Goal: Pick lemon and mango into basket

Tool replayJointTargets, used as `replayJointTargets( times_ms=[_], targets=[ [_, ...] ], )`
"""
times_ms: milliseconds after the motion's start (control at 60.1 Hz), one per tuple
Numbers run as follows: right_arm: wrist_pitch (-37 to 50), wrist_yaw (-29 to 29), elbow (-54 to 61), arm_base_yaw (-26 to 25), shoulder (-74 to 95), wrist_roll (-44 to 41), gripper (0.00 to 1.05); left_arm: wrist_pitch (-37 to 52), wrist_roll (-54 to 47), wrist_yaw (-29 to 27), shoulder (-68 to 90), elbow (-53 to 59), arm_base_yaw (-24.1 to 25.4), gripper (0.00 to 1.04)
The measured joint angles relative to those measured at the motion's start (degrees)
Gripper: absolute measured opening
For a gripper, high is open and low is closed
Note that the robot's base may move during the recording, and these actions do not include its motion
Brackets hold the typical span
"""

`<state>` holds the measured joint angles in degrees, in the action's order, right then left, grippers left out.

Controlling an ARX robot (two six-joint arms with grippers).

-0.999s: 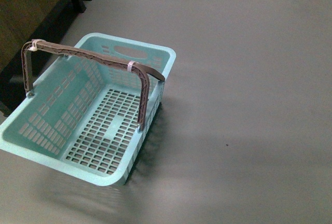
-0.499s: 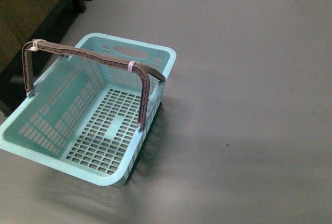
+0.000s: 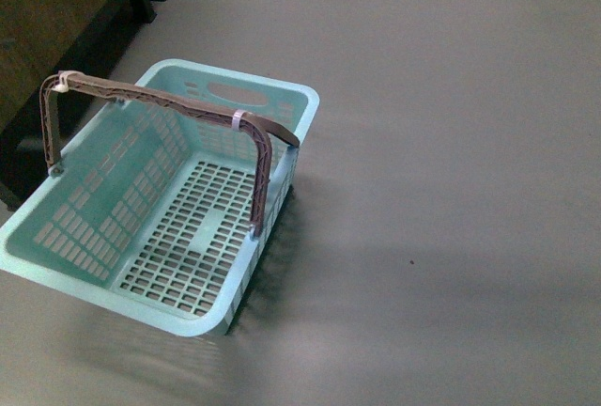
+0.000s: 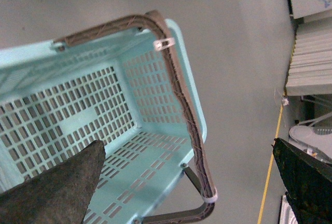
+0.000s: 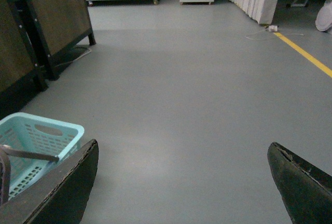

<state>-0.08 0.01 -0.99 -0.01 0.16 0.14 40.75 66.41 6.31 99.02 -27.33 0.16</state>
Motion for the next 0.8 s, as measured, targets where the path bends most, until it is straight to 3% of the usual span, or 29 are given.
replayJointTargets(
  times_ms=[250, 699, 799],
  targets=[
    [0.0, 0.0, 0.0, 0.0, 0.0, 0.0, 0.96, -1.18, 9.57, -1.97, 16.13, -14.56, -6.97, 0.98],
    [0.0, 0.0, 0.0, 0.0, 0.0, 0.0, 0.96, -9.92, 13.77, -4.02, 32.15, -38.97, -11.39, 0.98],
    [0.0, 0.0, 0.0, 0.0, 0.0, 0.02, 0.96, -11.15, 13.77, -4.52, 32.81, -41.07, -11.8, 0.85]
  ],
)
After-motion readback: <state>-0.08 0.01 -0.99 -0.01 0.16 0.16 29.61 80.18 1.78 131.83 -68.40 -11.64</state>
